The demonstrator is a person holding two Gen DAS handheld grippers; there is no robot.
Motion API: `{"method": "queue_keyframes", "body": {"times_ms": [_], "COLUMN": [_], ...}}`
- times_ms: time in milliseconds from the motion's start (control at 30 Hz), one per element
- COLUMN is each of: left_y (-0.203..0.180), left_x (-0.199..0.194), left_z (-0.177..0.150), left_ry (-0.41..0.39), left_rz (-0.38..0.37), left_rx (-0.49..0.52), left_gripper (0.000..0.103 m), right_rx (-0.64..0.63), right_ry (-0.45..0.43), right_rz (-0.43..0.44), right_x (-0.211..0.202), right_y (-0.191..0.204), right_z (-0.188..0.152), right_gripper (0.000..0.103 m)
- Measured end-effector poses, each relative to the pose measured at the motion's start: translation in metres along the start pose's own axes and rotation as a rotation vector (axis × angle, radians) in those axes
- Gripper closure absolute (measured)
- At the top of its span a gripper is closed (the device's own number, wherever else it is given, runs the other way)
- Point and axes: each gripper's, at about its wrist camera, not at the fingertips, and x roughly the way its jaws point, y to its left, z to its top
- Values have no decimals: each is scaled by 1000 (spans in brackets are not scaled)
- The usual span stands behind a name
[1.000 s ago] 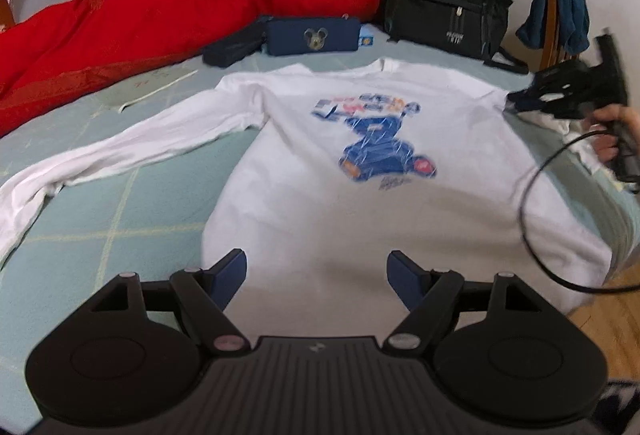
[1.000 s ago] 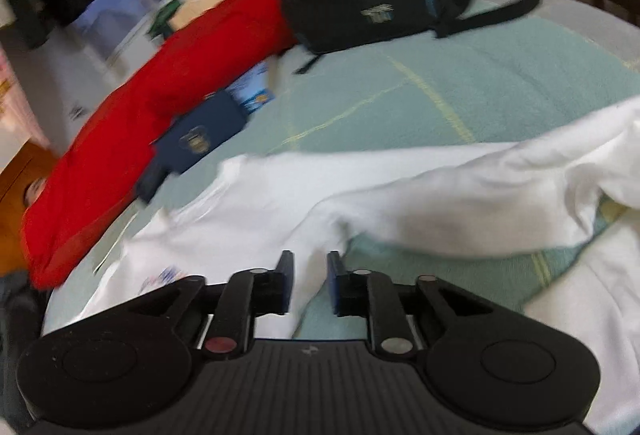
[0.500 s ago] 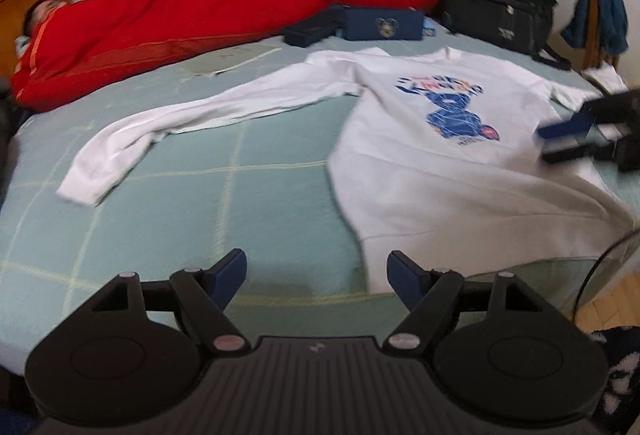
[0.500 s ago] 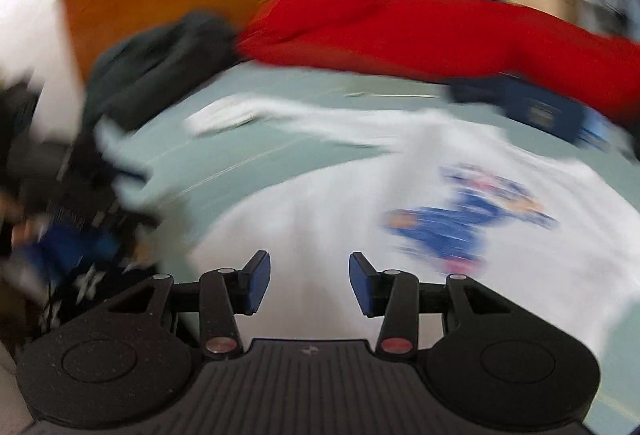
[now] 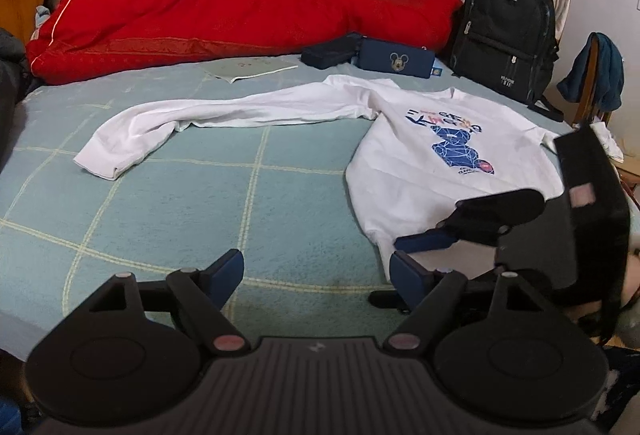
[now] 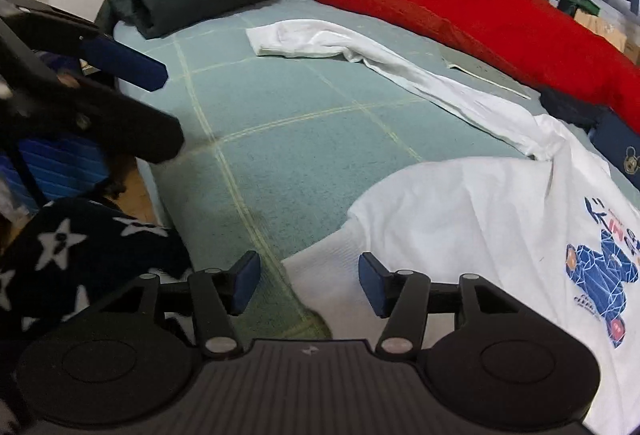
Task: Fold clothes
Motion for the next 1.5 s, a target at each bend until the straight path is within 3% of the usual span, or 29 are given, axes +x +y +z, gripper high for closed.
{"method": "queue_keyframes", "body": {"times_ms": [33,67,100,200,367,433,633,900,1067,1233,1333,1500], "left_y": [1,3,4,7,12,14,15,10,10,11,20,42], "left_x": [0,-1,-1,-3,-5,-6,6,54,99,160,198,250], "left_z": [-1,-1,-1,0,1,2,10,47,85,117,124,126], "left_ry": [-3,-5,-8,-17,-32,-38,-26,27,74,128,158,159], "left_rz": [-2,-5,-7,-14,-25,-29,-81,-205,-304,-390,-440,-452], "left_rx": [-3,-7,-10,-16,-27,-32,-55,-85,-162,-294,-427,-614], "left_gripper": [23,23,23,23,23,23,23,24,24,26,26,32], "right_rx": [-3,-3,9,72,102,90,122,309,391,481,528,595], "right_ry": [-6,-8,-4,-7,-3,3,-6,-132,-177,-217,-231,-237], "right_rz": [-18,-36,-55,-26,153,207,213,91,1,-29,-26,-20], "right_x": [-1,-2,-5,-19,-41,-41,-48,-110,-134,-134,-126,-112], "right_y": [0,0,-5,-17,-11,-6,-13,-80,-126,-170,-190,-218], "right_z": [-1,-2,-1,4,11,12,11,-12,-33,-50,-58,-70], "right_gripper": [57,80,86,88,88,87,74,50,41,39,39,39]}}
